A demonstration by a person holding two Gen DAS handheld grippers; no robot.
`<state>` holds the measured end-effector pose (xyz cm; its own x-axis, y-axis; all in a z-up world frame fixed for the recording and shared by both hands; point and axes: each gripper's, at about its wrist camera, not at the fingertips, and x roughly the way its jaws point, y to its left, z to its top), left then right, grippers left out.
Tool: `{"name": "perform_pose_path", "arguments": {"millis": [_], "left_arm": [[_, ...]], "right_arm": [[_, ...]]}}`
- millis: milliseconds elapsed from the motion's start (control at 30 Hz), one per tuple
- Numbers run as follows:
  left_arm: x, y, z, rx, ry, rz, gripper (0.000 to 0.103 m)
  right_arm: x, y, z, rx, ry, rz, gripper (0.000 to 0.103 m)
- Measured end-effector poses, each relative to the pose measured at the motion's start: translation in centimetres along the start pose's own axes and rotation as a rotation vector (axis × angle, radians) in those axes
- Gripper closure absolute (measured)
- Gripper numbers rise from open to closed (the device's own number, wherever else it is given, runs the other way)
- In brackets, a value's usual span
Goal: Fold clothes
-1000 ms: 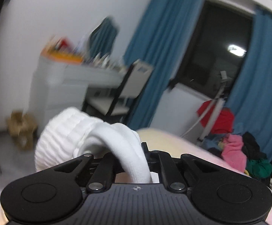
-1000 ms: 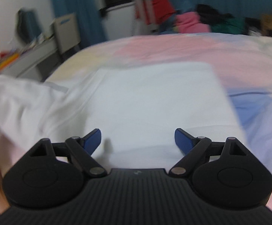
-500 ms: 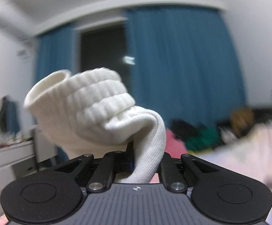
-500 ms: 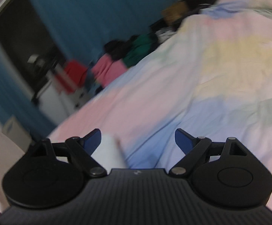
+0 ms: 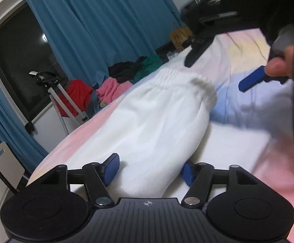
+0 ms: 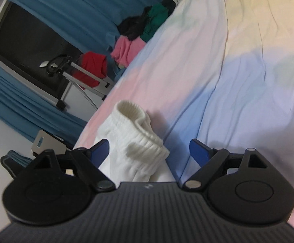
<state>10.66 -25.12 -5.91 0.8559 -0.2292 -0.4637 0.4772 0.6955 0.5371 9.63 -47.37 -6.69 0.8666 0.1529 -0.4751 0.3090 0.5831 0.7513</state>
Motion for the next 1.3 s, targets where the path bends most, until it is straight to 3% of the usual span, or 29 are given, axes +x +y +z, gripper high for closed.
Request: {"name": "perform_pose_path", "arguments": {"millis": [200,267,300,333,367,400,433,567,700,833,1067,1100,1200,1300], "left_arm": [[-4.7,3.5,-5.7,0.029,-0.003,0.050,0.036],[-5.8,3.1,-6.4,0.045,-0.017,0.067,0.045],[-6.2,3.3,-6.9,0.033,-0.023,0.073,0.049],[-6.6,3.6,-7.3,0.017,-0.028,0.078,0.059],[-7.0,3.9,-7.7,0.001,-0.033,0.084,0.074],[-7.5,4.6,-8.2,-0.039,-0.037,0.069,0.077],[-7.9,5.6,-8.5,-0.085,-0.040,0.042,0.083],[-10.9,8.9,-8.9,-0.173,-0.063,-0.019,0.089],[-12.7,11.2,-9.8,-0.212,-0.046,-0.097,0.088],[-12.4,11.3,-10.9,-0.223,-0.014,-0.114,0.085],[-11.9,11.2,-12.7,-0.242,0.040,-0.136,0.084],[-11.5,11.3,-12.7,-0.243,0.040,-0.135,0.084],[-10.5,11.1,-12.4,-0.230,0.035,-0.125,0.083],[-10.4,10.7,-12.8,-0.239,0.033,-0.126,0.080]], "right_arm": [[3.3,-0.1,-1.1,0.059,0.077,0.032,0.014],[5.0,0.4,-1.5,0.052,0.106,0.052,0.015],[5.7,0.9,-1.8,0.029,0.120,0.061,0.017],[6.1,1.3,-2.0,-0.016,0.128,0.065,0.033],[6.0,1.8,-2.1,-0.055,0.121,0.061,0.039],[5.7,2.1,-2.3,-0.084,0.105,0.053,0.051],[5.3,2.5,-2.4,-0.113,0.089,0.045,0.057],[2.4,4.2,-3.0,-0.194,0.011,0.103,0.060],[-0.4,5.3,-4.6,-0.269,-0.011,0.085,0.060],[0.6,4.0,-6.0,-0.256,0.086,-0.037,0.060],[0.4,4.2,-6.3,-0.260,0.089,-0.062,0.053],[0.3,4.1,-6.3,-0.264,0.086,-0.068,0.049],[0.4,3.8,-6.4,-0.261,0.072,-0.119,0.022],[1.2,2.9,-6.2,-0.247,0.096,-0.147,0.017]]}}
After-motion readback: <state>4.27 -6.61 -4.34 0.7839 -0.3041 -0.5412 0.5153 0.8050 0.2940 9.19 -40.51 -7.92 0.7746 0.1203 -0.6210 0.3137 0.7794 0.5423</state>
